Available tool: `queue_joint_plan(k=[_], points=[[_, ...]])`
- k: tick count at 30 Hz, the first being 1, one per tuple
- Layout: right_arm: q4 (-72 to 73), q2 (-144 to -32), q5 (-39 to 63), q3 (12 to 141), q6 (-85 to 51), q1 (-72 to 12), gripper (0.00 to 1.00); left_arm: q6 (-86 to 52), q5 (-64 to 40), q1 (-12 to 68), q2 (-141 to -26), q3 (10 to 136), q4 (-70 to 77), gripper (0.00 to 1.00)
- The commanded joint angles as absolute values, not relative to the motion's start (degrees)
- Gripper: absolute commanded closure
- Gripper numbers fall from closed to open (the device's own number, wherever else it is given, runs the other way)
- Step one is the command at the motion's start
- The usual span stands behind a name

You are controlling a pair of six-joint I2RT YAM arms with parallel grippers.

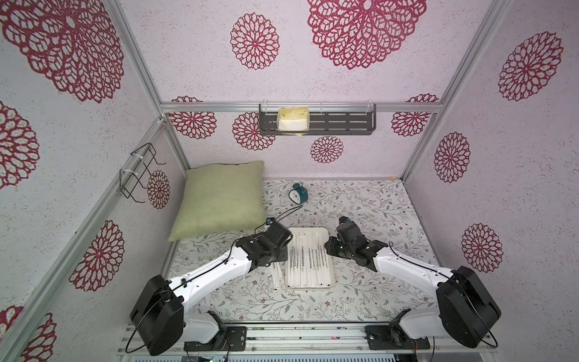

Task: Put the straws into the storage box
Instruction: Place the straw in the storage box, then pick up the straw from the center of the board.

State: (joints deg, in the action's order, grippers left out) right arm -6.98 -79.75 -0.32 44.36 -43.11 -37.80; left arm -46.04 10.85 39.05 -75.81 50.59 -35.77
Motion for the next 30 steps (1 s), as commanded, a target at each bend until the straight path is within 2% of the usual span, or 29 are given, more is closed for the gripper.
queue_joint_plan(k=[1,9,20,26,30], points=[[-8.23,-80.54,-3.49,46.90,-43.59,-39.04,0.79,-44.25,7.03,32.64,-73.33,45.10,-32.29,0.54],[-7.82,-83.41,-2.50,49.73,-43.77,-39.99,0.79,-38.78,2.45,28.51,-82.50,46.96,-28.71,0.59],[-7.61,-83.94,-2.63,49.84,-43.86,-40.17,0.79,-37.07,5.17,28.17,-94.82,51.19,-28.37,0.62],[-7.06,-84.26,-2.73,49.14,-43.86,-40.17,0.79,-40.32,15.54,28.06,-90.42,46.36,-40.33,0.67],[-5.81,-85.63,-1.62,49.22,-44.11,-40.17,0.79,-41.28,13.20,28.10,-81.76,45.33,-41.48,0.68]])
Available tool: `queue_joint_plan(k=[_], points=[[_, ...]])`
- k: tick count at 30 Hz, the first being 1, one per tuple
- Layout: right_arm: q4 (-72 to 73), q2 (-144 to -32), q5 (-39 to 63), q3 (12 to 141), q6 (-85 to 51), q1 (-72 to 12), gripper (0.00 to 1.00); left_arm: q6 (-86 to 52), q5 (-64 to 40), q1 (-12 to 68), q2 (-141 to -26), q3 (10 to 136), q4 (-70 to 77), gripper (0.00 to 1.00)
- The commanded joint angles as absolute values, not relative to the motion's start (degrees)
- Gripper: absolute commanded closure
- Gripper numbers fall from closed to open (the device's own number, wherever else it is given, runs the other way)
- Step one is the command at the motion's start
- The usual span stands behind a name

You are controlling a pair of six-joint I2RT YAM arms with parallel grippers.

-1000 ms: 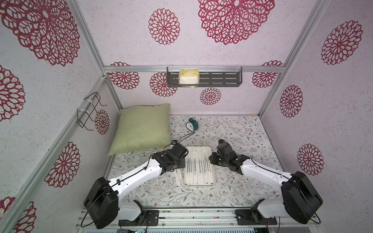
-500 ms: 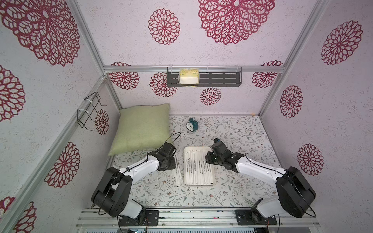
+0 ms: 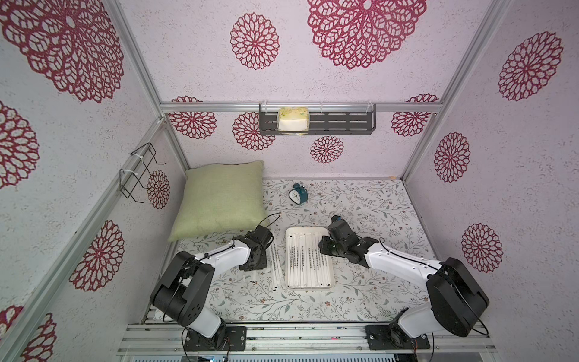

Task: Put the straws into the storage box
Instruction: Pick up the straw from the center of the board.

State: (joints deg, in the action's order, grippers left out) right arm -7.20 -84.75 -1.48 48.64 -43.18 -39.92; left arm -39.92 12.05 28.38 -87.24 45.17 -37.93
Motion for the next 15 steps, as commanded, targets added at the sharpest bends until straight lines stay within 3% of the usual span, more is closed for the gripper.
queue_joint_plan(k=[1,5,15], points=[[-5.62,-86.00,-1.26,49.43,-44.12,-40.25,0.79,-41.68,11.58,28.08,-79.70,45.56,-40.89,0.67],[-6.05,-86.51,-1.14,50.45,-43.73,-40.52,0.79,-41.66,7.91,26.39,-75.43,44.26,-36.18,0.66],[-6.37,-85.61,-1.23,50.19,-43.72,-40.52,0.79,-33.71,8.66,22.27,-81.97,45.55,-37.07,0.69]])
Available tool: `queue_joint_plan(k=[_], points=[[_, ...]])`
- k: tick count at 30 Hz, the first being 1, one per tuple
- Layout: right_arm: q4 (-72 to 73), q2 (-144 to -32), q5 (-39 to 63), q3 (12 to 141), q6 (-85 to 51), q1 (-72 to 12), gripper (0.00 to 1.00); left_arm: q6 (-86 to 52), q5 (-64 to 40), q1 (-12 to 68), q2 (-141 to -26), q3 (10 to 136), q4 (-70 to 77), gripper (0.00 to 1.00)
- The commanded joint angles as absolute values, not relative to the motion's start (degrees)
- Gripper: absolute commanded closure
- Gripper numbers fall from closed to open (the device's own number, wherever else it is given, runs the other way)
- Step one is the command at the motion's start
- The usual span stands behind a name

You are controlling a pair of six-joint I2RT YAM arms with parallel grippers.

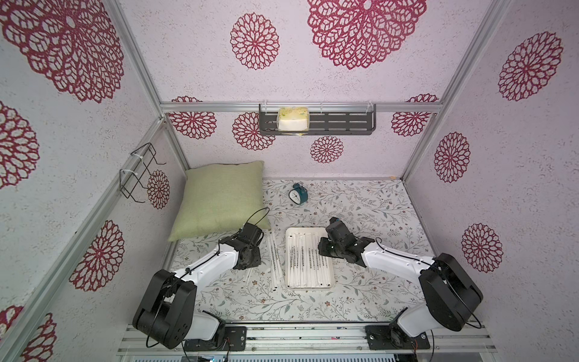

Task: Put the straws into the storage box
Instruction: Pick up the straw from the center of the board.

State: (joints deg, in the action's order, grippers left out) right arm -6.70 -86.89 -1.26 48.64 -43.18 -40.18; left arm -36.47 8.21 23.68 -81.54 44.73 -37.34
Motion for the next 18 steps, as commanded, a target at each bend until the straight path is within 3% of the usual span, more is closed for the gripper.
queue_joint_plan(k=[1,18], points=[[-6.31,-85.60,-1.08,50.19,-43.75,-40.52,0.79,-33.49,8.20,21.82,-82.20,45.72,-36.55,0.70],[-5.84,-85.69,-0.54,50.27,-43.48,-40.58,0.79,-32.52,4.75,21.10,-89.93,46.76,-32.36,0.76]])
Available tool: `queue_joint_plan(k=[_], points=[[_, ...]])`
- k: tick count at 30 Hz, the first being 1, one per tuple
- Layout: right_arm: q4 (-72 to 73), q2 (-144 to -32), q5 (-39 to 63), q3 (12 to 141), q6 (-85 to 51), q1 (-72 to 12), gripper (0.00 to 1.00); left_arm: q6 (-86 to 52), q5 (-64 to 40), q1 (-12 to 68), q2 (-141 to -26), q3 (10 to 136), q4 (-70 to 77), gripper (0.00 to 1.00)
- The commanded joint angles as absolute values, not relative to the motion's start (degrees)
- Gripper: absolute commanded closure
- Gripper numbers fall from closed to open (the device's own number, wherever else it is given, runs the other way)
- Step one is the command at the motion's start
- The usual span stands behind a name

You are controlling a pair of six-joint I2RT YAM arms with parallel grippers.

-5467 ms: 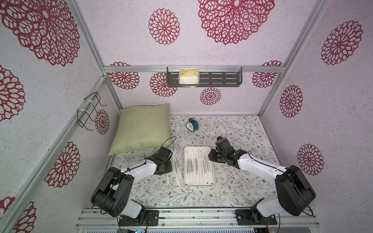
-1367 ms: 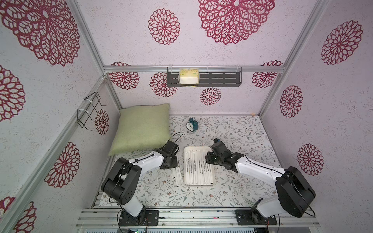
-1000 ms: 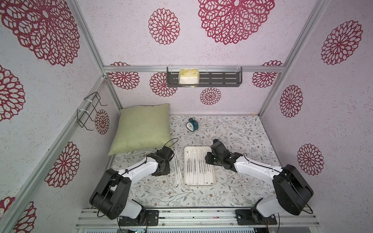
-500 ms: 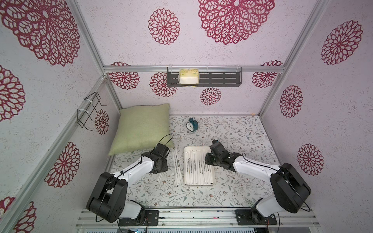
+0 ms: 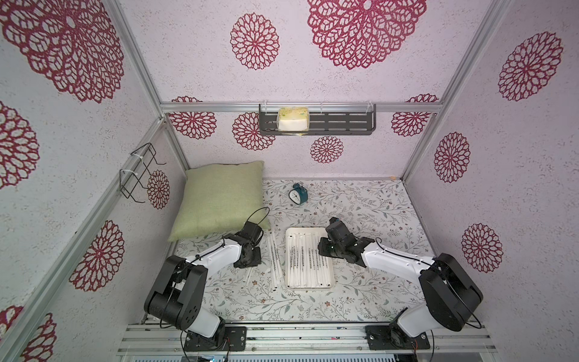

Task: Put the straws into the storage box
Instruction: Pick up the straw from the center of the board.

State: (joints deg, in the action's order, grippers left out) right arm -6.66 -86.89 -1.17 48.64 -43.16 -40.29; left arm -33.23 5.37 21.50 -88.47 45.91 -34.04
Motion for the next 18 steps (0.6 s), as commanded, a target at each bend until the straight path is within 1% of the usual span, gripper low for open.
queue_joint_plan(k=[1,7,14,18], points=[[-5.89,-85.70,-0.66,50.27,-43.50,-40.54,0.79,-32.66,4.71,21.11,-90.45,46.60,-32.09,0.78],[-6.02,-85.26,-0.79,50.08,-43.42,-40.58,0.79,-32.89,3.67,21.36,-91.02,46.31,-31.76,0.85],[-5.20,-85.34,-0.53,49.83,-43.46,-40.60,0.79,-33.43,3.70,22.27,-86.82,47.11,-35.15,0.90],[-5.47,-85.09,-0.33,49.84,-43.06,-40.57,0.79,-35.56,4.95,24.10,-83.69,47.98,-38.32,0.93]])
